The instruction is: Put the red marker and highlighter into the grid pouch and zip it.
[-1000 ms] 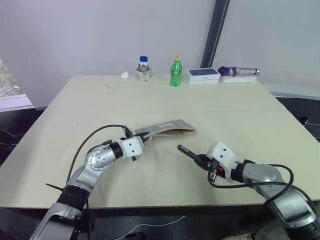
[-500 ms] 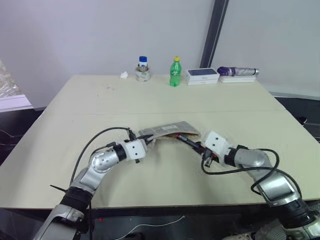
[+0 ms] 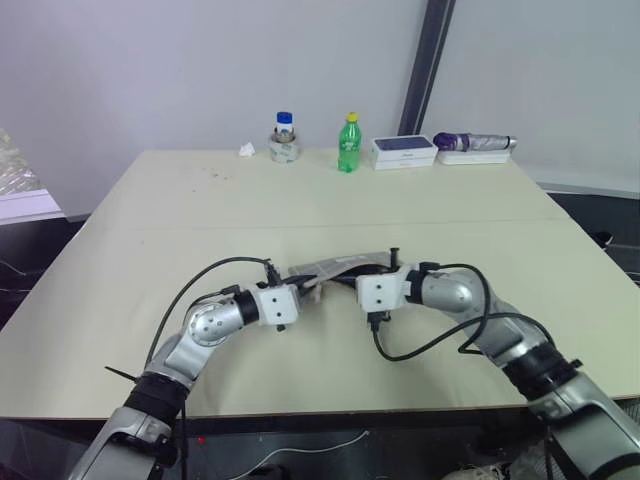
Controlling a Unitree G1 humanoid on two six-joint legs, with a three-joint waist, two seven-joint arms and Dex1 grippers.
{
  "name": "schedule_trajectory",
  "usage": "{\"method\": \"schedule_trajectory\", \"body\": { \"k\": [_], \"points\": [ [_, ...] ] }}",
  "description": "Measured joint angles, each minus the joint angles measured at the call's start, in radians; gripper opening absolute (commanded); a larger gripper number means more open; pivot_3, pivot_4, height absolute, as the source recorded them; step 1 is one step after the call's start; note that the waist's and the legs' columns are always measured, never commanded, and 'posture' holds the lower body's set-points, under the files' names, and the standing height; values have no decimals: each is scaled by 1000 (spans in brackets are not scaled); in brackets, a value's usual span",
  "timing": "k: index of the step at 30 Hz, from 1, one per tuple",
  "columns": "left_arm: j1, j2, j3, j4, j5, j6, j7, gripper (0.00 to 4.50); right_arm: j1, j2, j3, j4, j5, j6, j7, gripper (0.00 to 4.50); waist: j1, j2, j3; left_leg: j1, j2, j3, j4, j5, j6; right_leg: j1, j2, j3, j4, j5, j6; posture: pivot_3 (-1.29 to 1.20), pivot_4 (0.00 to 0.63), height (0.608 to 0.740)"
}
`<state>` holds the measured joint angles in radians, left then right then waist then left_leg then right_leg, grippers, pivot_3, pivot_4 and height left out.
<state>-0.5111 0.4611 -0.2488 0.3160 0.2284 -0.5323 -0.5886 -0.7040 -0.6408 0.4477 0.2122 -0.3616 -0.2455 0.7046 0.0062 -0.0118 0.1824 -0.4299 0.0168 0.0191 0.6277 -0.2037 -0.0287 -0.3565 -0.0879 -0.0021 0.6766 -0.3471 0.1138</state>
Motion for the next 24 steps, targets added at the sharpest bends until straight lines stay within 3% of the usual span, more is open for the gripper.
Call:
{"method": "schedule_trajectory", "body": {
  "k": [5, 8, 13, 18, 22, 24],
  "points": [
    [6, 2, 2, -7, -2, 13, 1, 0, 0, 28, -19, 42, 28, -118, 1, 4424, 1, 0, 0, 0, 0, 0, 0, 0, 0, 0, 0, 0, 0, 0, 0, 0, 150, 740],
    [18, 7, 9, -26, -13, 26, 1, 0, 26, 7, -67, -13, 113, -145, 47, 4473, 2, 0, 0, 0, 0, 0, 0, 0, 0, 0, 0, 0, 0, 0, 0, 0, 150, 740],
    [68, 21, 8, -42, -20, 27, -6, 0, 104, -30, -195, -193, 318, -27, 130, 4473, 2, 0, 0, 0, 1, 0, 0, 0, 0, 1, 0, 0, 0, 0, 0, 0, 150, 740],
    [51, 18, 10, -38, -12, 48, 13, 0, 261, -23, -284, -390, 570, 280, 169, 4473, 7, 0, 0, 0, 2, -1, 1, 0, 0, 2, -1, 0, 0, 0, 0, 0, 150, 740],
    [29, -10, -1, -33, 18, 64, 31, 0, 413, -17, -254, -516, 698, 553, 180, 4473, 6, 0, 0, 0, 2, -1, 1, -1, 1, 2, -1, 0, 0, 0, 0, 0, 150, 740],
    [31, -29, -15, -32, 36, 72, 35, 0, 491, 37, -226, -498, 721, 656, 146, 4473, 5, 0, 0, 0, 1, 0, 1, -1, 1, 2, 0, 0, 0, 0, 0, 0, 150, 740]
  ]
}}
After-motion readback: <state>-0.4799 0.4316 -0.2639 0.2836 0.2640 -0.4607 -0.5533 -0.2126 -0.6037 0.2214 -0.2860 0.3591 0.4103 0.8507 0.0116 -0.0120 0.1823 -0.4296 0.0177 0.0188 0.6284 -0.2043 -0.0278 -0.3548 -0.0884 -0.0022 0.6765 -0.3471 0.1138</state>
